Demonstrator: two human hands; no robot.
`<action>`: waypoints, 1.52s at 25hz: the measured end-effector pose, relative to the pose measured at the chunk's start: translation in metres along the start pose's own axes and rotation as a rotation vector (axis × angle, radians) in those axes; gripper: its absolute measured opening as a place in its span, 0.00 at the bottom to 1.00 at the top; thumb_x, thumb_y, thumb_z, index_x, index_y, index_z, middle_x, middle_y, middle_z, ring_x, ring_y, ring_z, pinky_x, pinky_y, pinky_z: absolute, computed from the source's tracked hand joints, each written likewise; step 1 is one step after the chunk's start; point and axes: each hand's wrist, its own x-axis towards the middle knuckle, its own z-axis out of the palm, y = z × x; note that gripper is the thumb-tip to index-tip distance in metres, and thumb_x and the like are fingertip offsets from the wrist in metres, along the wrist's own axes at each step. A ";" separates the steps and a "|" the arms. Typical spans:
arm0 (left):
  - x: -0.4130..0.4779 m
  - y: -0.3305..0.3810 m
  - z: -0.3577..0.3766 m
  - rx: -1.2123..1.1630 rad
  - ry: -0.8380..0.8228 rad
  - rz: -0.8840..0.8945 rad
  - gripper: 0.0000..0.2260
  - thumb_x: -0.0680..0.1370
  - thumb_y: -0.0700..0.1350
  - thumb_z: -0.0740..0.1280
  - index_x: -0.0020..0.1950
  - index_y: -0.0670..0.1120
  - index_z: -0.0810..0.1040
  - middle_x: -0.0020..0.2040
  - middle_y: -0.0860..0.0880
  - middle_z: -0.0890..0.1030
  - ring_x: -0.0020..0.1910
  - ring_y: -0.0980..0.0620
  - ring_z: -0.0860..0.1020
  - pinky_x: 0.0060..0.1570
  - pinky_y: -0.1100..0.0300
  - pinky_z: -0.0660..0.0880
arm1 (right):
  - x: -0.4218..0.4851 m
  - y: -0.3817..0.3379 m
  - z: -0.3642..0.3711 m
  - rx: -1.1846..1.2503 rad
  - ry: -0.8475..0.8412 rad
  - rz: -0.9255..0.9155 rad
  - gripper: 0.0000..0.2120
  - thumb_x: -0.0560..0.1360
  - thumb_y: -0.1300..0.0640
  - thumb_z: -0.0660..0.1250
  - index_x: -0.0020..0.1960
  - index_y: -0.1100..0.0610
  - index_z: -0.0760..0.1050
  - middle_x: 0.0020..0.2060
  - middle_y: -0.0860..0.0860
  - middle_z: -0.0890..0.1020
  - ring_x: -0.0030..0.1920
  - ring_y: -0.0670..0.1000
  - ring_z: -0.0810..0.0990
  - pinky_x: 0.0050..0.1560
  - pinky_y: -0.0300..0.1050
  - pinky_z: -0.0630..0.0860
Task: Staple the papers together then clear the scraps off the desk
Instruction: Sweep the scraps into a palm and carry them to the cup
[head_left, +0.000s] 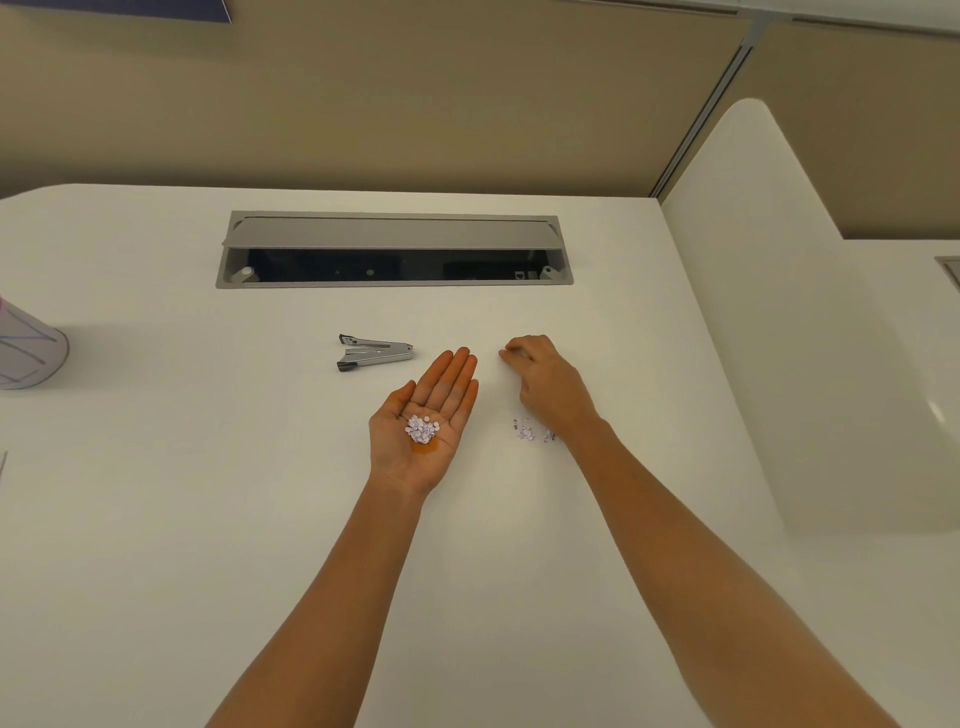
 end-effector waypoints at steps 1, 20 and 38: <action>0.000 0.001 0.000 0.000 0.000 -0.001 0.22 0.82 0.44 0.51 0.64 0.34 0.77 0.66 0.37 0.77 0.66 0.39 0.76 0.66 0.46 0.72 | -0.004 0.004 -0.001 -0.030 0.001 -0.041 0.21 0.71 0.73 0.64 0.62 0.63 0.77 0.58 0.57 0.79 0.60 0.56 0.76 0.41 0.52 0.82; -0.008 -0.008 0.000 -0.026 -0.027 -0.029 0.22 0.82 0.44 0.51 0.61 0.33 0.79 0.66 0.37 0.77 0.65 0.39 0.77 0.64 0.46 0.73 | -0.116 -0.060 0.016 0.237 0.221 0.638 0.23 0.81 0.61 0.57 0.75 0.64 0.60 0.75 0.58 0.62 0.76 0.56 0.58 0.75 0.49 0.57; -0.003 -0.002 -0.004 -0.003 -0.011 -0.023 0.22 0.82 0.45 0.51 0.62 0.33 0.78 0.67 0.37 0.76 0.66 0.39 0.75 0.67 0.47 0.71 | -0.101 -0.037 0.025 -0.021 0.189 -0.032 0.32 0.60 0.80 0.72 0.63 0.67 0.76 0.60 0.61 0.80 0.63 0.61 0.77 0.53 0.46 0.79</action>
